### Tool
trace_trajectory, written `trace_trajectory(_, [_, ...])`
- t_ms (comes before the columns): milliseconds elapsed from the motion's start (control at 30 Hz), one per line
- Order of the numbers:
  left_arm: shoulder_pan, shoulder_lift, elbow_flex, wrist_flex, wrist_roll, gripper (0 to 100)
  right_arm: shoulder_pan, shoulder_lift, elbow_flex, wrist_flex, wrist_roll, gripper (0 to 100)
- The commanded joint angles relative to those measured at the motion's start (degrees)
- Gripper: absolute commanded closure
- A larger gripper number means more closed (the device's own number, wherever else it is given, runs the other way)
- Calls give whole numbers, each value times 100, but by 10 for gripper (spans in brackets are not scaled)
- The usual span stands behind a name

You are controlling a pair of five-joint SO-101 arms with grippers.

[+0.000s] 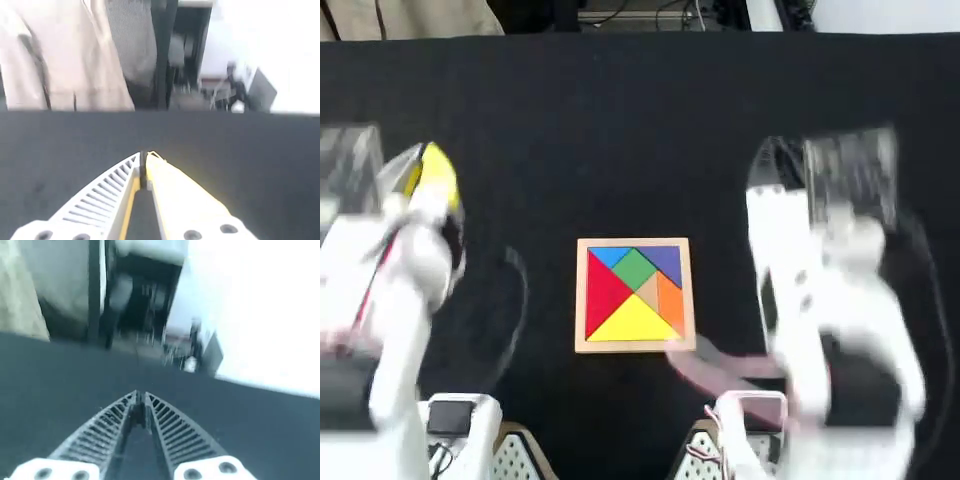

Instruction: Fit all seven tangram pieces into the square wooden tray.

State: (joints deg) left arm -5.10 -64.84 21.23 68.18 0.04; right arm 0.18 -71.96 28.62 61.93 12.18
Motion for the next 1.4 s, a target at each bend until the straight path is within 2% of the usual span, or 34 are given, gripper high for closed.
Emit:
trace_trajectory(0, [48, -1415, 963, -202, -624, 970, -114, -1235, 840, -105, -62, 987])
trace_trajectory(100, [40, -2321, 3099, -1538, -1073, 970, -88, -1930, 2193, -949, -62, 987])
trace_trajectory(233, [-558, -3262, 5613, -3640, -949, 966, 53, -2387, 3969, -2523, -53, 987])
trace_trajectory(333, [-681, -3473, 6782, -4835, -923, 951, 352, -2431, 4910, -4018, -62, 987])
trace_trajectory(467, [-602, -3499, 7600, -5626, -932, 935, 475, -2448, 5771, -5547, -62, 987])
trace_trajectory(533, [-611, -3473, 7644, -5433, -905, 936, 475, -2492, 6114, -5697, -62, 987])
trace_trajectory(667, [-690, -3525, 7635, -4211, -897, 936, 721, -2422, 6888, -5600, -105, 987])
trace_trajectory(867, [-708, -3525, 7635, -2681, -932, 931, 1371, -2870, 6730, -3385, -114, 987])
trace_trajectory(1000, [-787, -3534, 7609, -1767, -897, 935, 1363, -3574, 6554, -1134, -114, 987])
trace_trajectory(1133, [-1112, -3534, 7398, -1029, -888, 934, 1125, -3468, 5851, 958, -114, 987])
trace_trajectory(1200, [-1156, -3534, 7196, -413, -835, 935, 949, -3503, 5534, 2031, -114, 987])
trace_trajectory(1267, [-1121, -3534, 7020, 448, -809, 935, 897, -3486, 5560, 1960, -308, 987])
trace_trajectory(1367, [-1165, -3525, 7213, 457, -774, 935, 949, -3503, 5648, 1890, -721, 987])
